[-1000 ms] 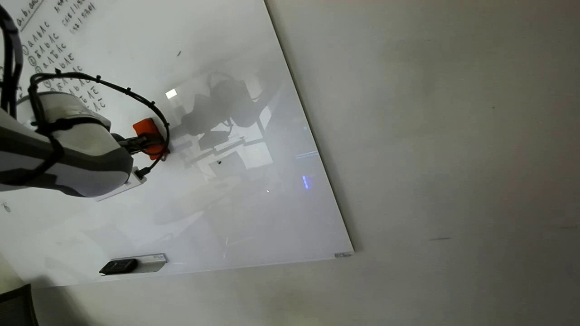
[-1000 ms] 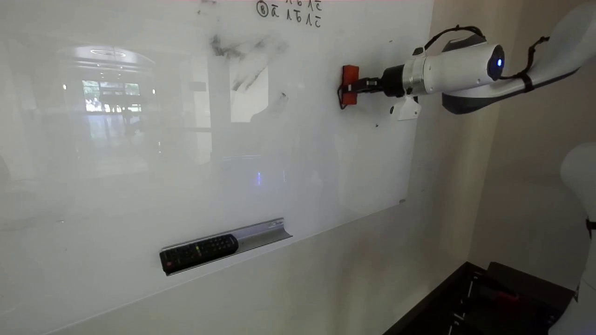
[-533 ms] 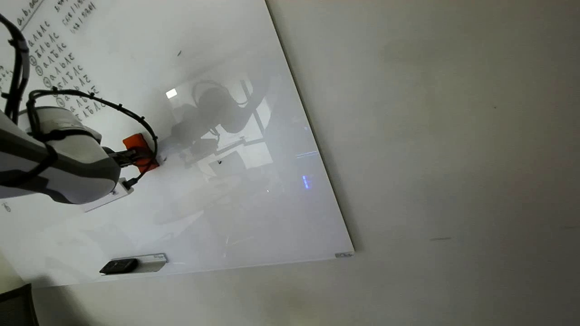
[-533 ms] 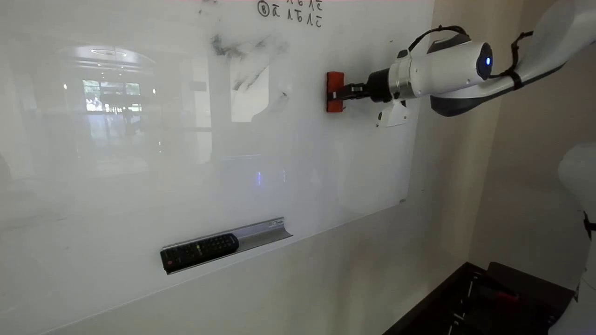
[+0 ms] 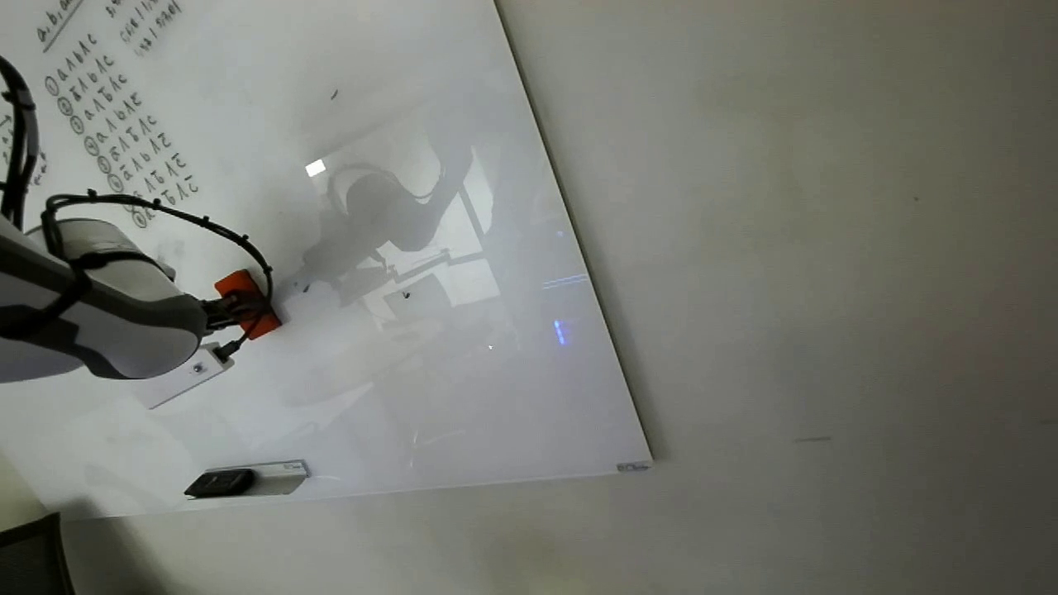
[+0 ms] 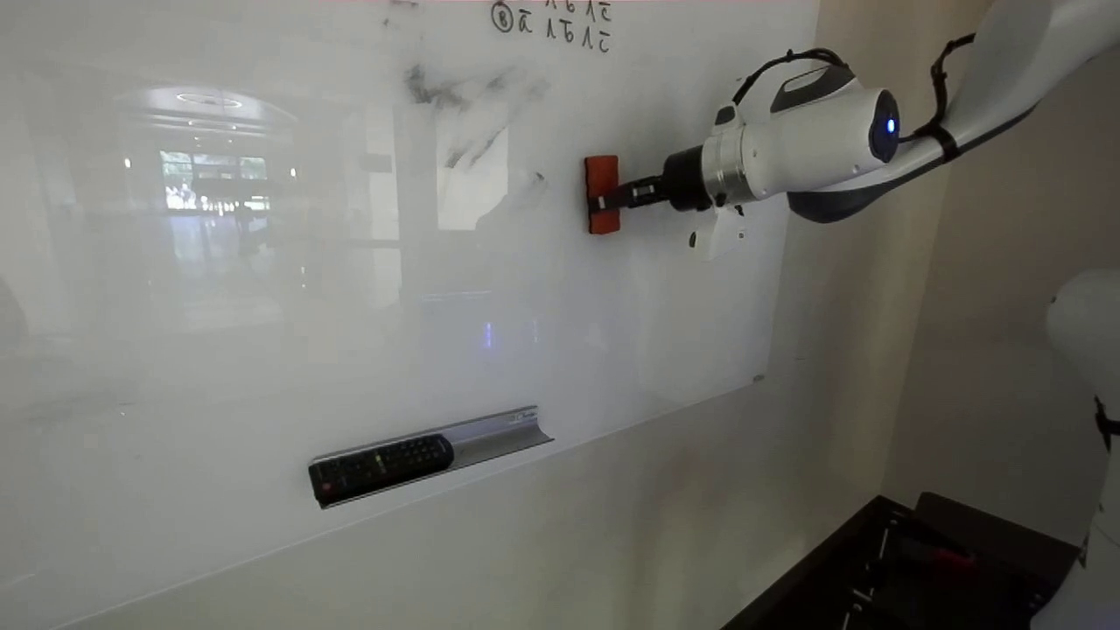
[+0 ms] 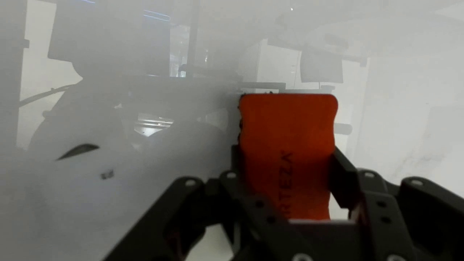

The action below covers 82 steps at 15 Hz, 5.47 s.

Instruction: Wipe the writing on the board with the orange duster.

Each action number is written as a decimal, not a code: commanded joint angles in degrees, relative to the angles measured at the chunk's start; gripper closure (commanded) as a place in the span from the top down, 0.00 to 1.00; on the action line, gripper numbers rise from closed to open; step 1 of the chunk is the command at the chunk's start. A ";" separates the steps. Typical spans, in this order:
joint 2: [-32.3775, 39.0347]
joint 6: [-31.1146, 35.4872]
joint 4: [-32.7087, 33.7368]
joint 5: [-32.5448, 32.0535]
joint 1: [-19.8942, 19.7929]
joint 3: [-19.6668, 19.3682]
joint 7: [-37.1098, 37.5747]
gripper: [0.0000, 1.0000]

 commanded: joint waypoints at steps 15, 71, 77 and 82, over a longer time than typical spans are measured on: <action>-2.66 2.51 -6.73 2.20 -32.94 18.09 4.41 0.31; 51.77 -8.78 15.43 20.73 -50.73 68.39 24.22 0.31; 53.54 -12.21 15.84 16.49 -51.01 69.16 28.50 0.31; 55.37 -18.08 15.55 11.52 -50.80 70.16 33.50 0.31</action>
